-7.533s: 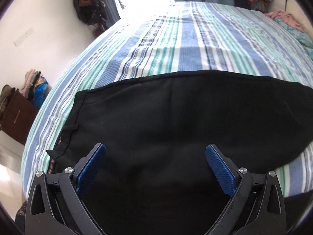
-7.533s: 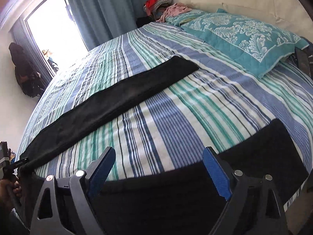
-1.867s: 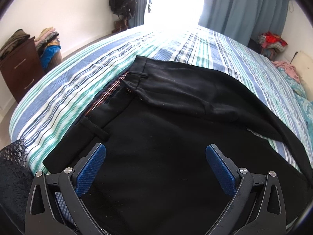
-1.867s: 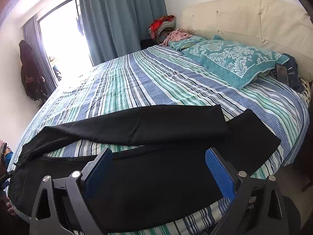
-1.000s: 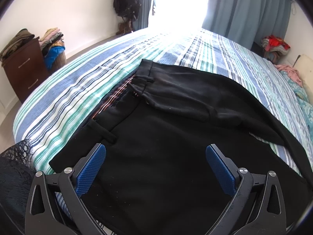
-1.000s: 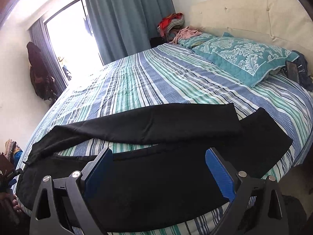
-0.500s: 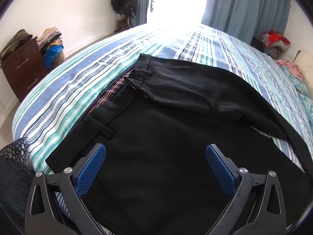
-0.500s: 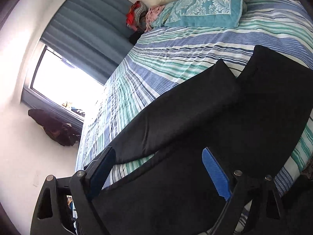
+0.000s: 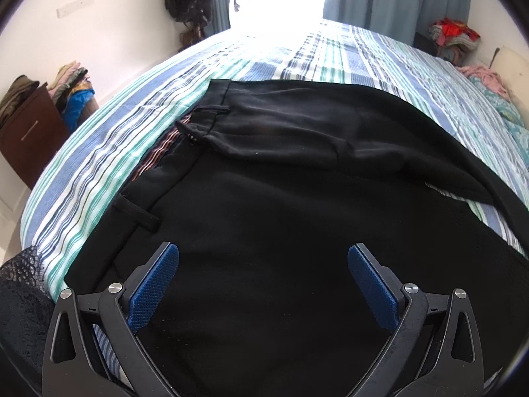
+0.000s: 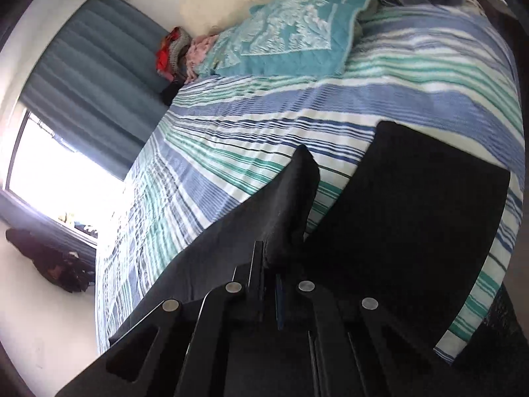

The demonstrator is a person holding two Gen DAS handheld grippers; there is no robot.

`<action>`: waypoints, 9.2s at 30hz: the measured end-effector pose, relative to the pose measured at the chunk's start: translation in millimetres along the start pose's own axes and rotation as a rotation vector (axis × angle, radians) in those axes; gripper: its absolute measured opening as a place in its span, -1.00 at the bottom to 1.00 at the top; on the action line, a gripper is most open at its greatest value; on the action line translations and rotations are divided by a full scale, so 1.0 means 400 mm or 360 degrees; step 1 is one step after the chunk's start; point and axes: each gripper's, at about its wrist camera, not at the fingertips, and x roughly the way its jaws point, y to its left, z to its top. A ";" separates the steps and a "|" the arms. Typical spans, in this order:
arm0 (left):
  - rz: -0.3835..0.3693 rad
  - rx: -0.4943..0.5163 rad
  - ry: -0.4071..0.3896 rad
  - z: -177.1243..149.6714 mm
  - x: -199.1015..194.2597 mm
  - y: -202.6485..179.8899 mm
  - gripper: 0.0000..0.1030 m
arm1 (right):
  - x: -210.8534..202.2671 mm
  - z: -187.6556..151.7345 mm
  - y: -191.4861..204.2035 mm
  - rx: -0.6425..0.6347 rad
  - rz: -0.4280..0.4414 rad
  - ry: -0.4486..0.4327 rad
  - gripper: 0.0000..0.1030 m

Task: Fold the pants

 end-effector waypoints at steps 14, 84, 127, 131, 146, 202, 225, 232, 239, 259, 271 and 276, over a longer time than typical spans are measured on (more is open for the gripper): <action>-0.0386 0.0045 0.0215 0.305 0.112 -0.190 0.99 | -0.180 0.023 0.168 -0.0369 0.0245 -0.0170 -0.90; -0.0756 -0.0627 0.0480 0.032 -0.126 0.106 -0.87 | -0.063 0.214 -0.109 -0.0413 -0.0306 0.0242 -0.90; -0.0343 -0.0040 0.0192 0.010 -0.335 0.113 0.56 | -0.204 0.060 -0.046 -0.0630 -0.0416 0.0059 0.34; -0.0310 0.0146 0.0094 0.025 -0.234 0.023 0.57 | -0.146 -0.089 0.089 -0.0699 -0.0121 0.0155 0.47; -0.0124 0.0192 0.0112 -0.016 -0.082 0.006 0.80 | -0.013 -0.368 0.208 -0.1045 0.0010 0.0335 0.47; -0.0150 0.0176 0.0022 0.005 -0.019 -0.162 0.99 | 0.045 -0.374 0.163 -0.0991 -0.0165 0.0417 0.99; -0.0147 0.0178 0.0021 0.005 -0.019 -0.164 0.99 | 0.030 -0.253 0.152 -0.0832 0.0008 0.0431 0.99; -0.0149 0.0177 0.0021 0.004 -0.019 -0.164 0.99 | 0.136 -0.042 0.079 -0.1034 -0.0256 0.0716 0.84; -0.0141 0.0180 0.0018 0.003 -0.020 -0.165 0.99 | 0.028 0.288 -0.178 -0.0615 -0.0516 0.0304 0.84; -0.0119 0.0190 0.0014 0.003 -0.018 -0.170 0.99 | 0.195 0.252 -0.287 -0.0589 0.0453 0.1071 0.31; -0.0108 0.0193 0.0005 0.001 -0.017 -0.172 0.99 | 0.210 0.238 -0.294 -0.0387 0.0277 0.1010 -0.67; -0.0120 0.0186 -0.0002 -0.001 -0.019 -0.169 0.99 | 0.149 0.210 -0.232 -0.0262 0.0452 0.0915 -0.70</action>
